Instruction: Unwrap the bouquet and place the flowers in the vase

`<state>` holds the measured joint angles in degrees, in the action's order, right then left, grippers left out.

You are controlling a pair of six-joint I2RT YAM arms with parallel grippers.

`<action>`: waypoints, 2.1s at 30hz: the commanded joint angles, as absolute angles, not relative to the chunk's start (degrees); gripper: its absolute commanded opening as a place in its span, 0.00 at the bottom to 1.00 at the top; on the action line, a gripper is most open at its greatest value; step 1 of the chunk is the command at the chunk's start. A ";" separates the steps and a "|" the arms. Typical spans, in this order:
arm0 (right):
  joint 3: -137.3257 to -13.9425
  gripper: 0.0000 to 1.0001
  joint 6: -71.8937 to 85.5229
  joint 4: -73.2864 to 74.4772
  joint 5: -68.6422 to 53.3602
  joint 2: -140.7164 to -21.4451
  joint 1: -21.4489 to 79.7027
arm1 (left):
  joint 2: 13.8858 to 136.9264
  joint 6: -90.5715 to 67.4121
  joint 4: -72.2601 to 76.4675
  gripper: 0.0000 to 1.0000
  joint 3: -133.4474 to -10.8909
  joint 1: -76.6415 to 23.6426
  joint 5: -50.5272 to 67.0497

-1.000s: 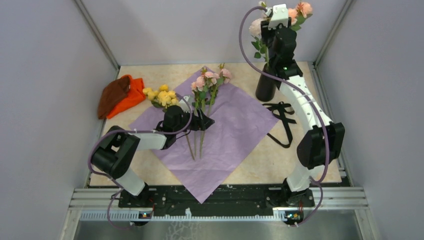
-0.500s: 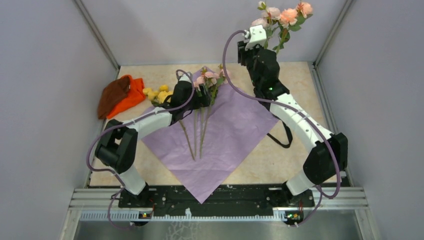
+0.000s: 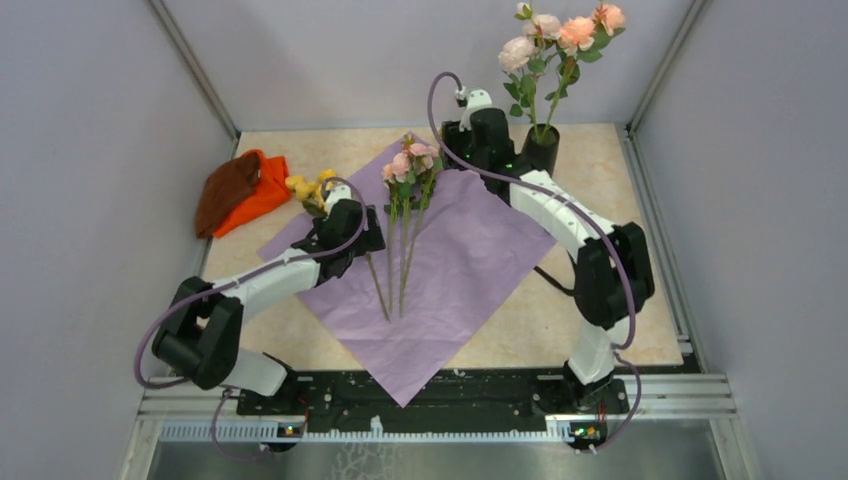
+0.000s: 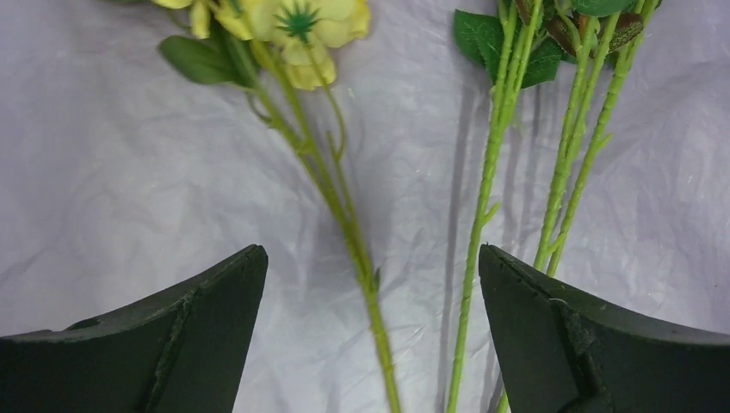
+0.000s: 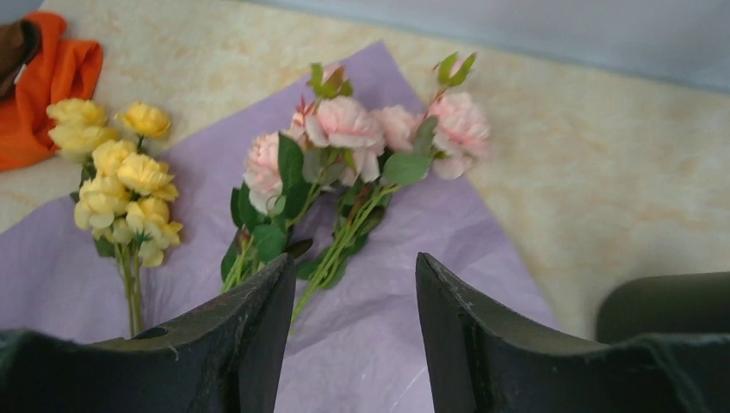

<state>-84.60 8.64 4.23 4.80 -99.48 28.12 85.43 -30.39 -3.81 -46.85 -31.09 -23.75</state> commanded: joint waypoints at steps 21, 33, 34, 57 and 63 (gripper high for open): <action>-80.40 0.41 17.26 1.80 -10.19 -112.66 38.41 | 73.98 -30.94 -1.76 0.99 -39.39 -31.20 -30.53; -84.37 0.39 17.67 2.32 -11.40 -118.40 38.73 | 74.07 -31.09 -1.30 0.99 -38.96 -31.20 -29.62; -84.31 0.36 17.67 2.32 -11.36 -118.51 38.76 | 74.20 -31.11 -0.96 0.99 -38.82 -31.20 -29.48; -86.92 0.00 16.51 2.86 -9.46 -117.12 38.76 | 74.04 -31.67 -0.42 0.99 -36.79 -31.16 -27.71; -85.96 0.00 15.03 3.37 -7.58 -111.93 38.72 | 76.37 -32.14 -0.44 0.99 -38.02 -31.19 -25.78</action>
<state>-84.51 16.93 4.86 -9.28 -119.55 38.48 75.53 -31.68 -1.48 -37.34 -31.09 -27.00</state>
